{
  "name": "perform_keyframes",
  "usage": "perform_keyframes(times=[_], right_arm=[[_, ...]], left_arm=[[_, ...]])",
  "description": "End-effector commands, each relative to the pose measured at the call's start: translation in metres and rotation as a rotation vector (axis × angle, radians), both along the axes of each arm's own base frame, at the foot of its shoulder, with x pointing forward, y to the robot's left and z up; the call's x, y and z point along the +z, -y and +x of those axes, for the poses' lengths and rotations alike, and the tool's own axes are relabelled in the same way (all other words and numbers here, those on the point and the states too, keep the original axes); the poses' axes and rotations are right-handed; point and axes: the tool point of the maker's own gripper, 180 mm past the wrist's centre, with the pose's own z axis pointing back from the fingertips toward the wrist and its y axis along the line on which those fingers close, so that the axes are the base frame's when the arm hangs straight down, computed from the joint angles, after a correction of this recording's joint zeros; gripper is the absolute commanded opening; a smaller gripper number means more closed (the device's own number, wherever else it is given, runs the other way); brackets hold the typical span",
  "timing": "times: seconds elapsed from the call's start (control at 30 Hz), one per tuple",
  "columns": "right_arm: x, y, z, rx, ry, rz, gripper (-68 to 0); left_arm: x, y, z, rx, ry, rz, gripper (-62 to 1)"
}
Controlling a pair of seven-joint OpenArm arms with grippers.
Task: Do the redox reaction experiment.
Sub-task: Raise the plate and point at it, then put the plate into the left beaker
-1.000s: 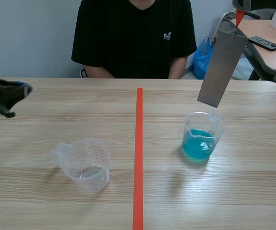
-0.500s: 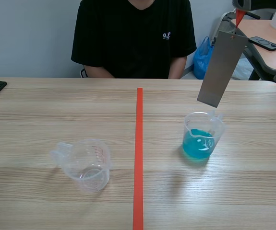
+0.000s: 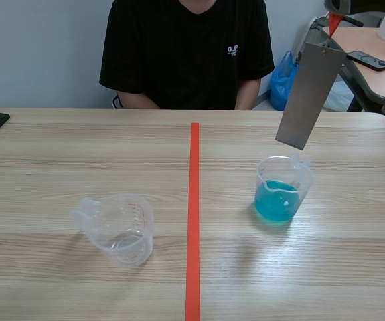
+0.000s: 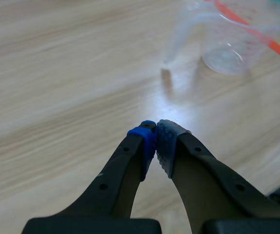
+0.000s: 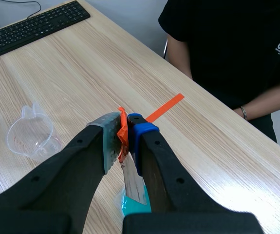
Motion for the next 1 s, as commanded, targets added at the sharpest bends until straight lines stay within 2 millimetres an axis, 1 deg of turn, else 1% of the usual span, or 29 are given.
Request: perform_keyframes(times=[0.0, 0.17, 0.27, 0.57, 0.7, 0.83, 0.97], right_arm=[[0.018, 0.004, 0.002, -0.004, 0.047, 0.009, -66.2], [0.018, 0.004, 0.002, -0.004, 0.047, 0.009, -66.2], [0.017, 0.004, 0.002, -0.004, 0.047, 0.008, -66.2], [0.017, 0.003, 0.002, -0.001, 0.047, 0.009, -66.2], [0.014, -0.003, 0.001, 0.014, 0.038, 0.011, -66.2], [0.01, -0.017, -0.001, 0.054, 0.025, 0.019, -66.2], [0.01, -0.035, -0.001, 0.095, 0.03, 0.035, -66.2]], left_arm=[[0.002, 0.009, -0.002, 0.002, 0.018, -0.026, -58.2], [0.001, 0.036, -0.021, -0.027, 0.012, -0.04, -58.2], [0.0, 0.046, -0.026, -0.037, 0.011, -0.033, -58.2], [0.005, 0.049, -0.022, -0.043, 0.034, -0.028, -58.2], [0.005, 0.049, -0.022, -0.043, 0.033, -0.027, -58.2], [0.005, 0.049, -0.022, -0.043, 0.033, -0.027, -58.2], [0.006, 0.048, -0.021, -0.038, 0.037, -0.032, -58.2]])
